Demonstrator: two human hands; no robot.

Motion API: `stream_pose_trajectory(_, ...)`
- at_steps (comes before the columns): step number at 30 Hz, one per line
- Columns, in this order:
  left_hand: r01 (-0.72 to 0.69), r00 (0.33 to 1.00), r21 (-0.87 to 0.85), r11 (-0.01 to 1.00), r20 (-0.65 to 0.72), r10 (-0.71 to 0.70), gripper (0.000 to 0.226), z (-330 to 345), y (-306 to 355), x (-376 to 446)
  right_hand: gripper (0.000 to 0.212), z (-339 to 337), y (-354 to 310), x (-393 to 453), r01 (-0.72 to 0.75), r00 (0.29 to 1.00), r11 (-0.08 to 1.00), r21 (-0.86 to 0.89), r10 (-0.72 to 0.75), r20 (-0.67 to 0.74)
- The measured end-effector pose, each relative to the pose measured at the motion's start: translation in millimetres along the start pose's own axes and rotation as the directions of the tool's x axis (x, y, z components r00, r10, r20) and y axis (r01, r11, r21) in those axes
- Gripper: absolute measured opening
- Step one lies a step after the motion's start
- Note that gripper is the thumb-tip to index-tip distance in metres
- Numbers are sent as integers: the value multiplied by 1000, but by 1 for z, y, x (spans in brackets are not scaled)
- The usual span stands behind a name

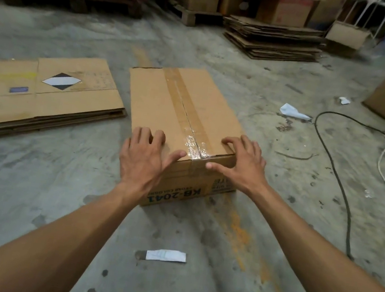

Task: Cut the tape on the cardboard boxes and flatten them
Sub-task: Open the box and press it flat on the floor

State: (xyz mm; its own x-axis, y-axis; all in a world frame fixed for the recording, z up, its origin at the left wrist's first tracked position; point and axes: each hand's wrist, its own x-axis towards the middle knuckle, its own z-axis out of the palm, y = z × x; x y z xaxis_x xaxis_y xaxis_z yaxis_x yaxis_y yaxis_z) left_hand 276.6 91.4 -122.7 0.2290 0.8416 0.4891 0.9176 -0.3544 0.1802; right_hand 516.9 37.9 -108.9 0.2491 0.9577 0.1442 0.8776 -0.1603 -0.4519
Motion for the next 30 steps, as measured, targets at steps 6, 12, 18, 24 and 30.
stream_pose_trajectory(6, -40, 999, -29, 999, -29, 39, 69, -6, -8, 1, 80, -8, -2, 3, 16, 987, 998, -55, -25, -158)
stream_pose_trajectory(12, -1, 1000, -37, 999, -3, 1, 65, -20, -31, -1, 80, -5, -25, -10, 39, 964, 967, -252, -103, -245)
stream_pose_trajectory(18, 168, 978, -192, 967, -94, -189, 57, -43, -55, -3, 70, -2, -55, -10, 120, 878, 975, -184, -191, -439)
stream_pose_trajectory(24, 356, 882, -340, 870, -186, -434, 63, -48, -62, 9, 56, 2, -57, -17, 72, 913, 985, -158, -128, -387)
stream_pose_trajectory(30, 605, 608, -516, 606, -191, -770, 67, -62, -57, 19, 48, -14, -70, -12, -151, 926, 964, 217, 215, -309)
